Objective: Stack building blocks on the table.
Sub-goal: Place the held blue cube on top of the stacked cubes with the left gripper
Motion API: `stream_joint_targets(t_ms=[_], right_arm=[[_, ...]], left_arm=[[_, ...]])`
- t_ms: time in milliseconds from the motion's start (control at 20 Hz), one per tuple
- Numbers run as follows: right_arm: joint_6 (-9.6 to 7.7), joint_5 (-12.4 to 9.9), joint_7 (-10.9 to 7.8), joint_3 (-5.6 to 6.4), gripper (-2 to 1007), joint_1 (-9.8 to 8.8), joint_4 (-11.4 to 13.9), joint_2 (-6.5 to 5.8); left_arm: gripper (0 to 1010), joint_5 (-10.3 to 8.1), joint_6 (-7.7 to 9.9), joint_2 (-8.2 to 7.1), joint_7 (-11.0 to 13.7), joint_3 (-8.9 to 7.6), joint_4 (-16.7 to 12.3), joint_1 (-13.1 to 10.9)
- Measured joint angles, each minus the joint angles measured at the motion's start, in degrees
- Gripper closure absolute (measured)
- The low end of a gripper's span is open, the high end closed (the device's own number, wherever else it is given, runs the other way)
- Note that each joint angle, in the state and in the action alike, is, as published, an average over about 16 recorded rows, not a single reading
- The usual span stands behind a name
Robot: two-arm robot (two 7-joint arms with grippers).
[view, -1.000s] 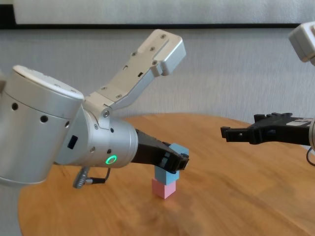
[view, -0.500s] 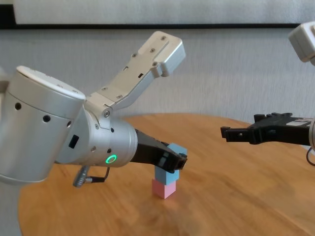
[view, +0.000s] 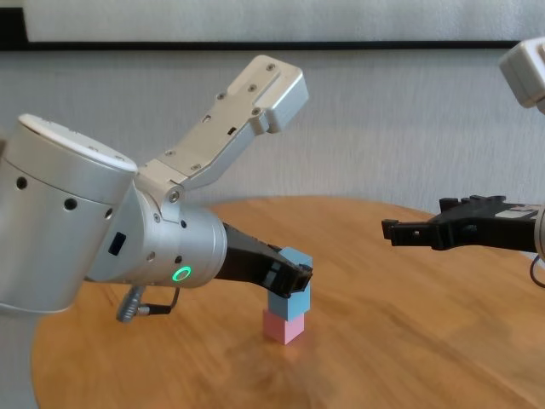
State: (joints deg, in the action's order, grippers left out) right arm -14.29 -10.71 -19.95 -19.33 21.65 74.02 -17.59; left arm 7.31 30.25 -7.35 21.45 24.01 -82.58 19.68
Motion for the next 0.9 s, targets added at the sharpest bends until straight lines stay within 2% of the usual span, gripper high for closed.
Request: stream_joint_targets(t_ms=[500, 900], right_arm=[[0.00, 0.0, 0.00, 0.00, 5, 0.00, 0.0, 0.00], [0.00, 0.0, 0.00, 0.00, 4, 0.00, 0.0, 0.00]], left_arm=[[575, -0.04, -0.47, 0.22, -0.4, -0.28, 0.5, 0.2], [429, 0.22, -0.82, 0.18, -0.8, -0.34, 0.2, 0.3]])
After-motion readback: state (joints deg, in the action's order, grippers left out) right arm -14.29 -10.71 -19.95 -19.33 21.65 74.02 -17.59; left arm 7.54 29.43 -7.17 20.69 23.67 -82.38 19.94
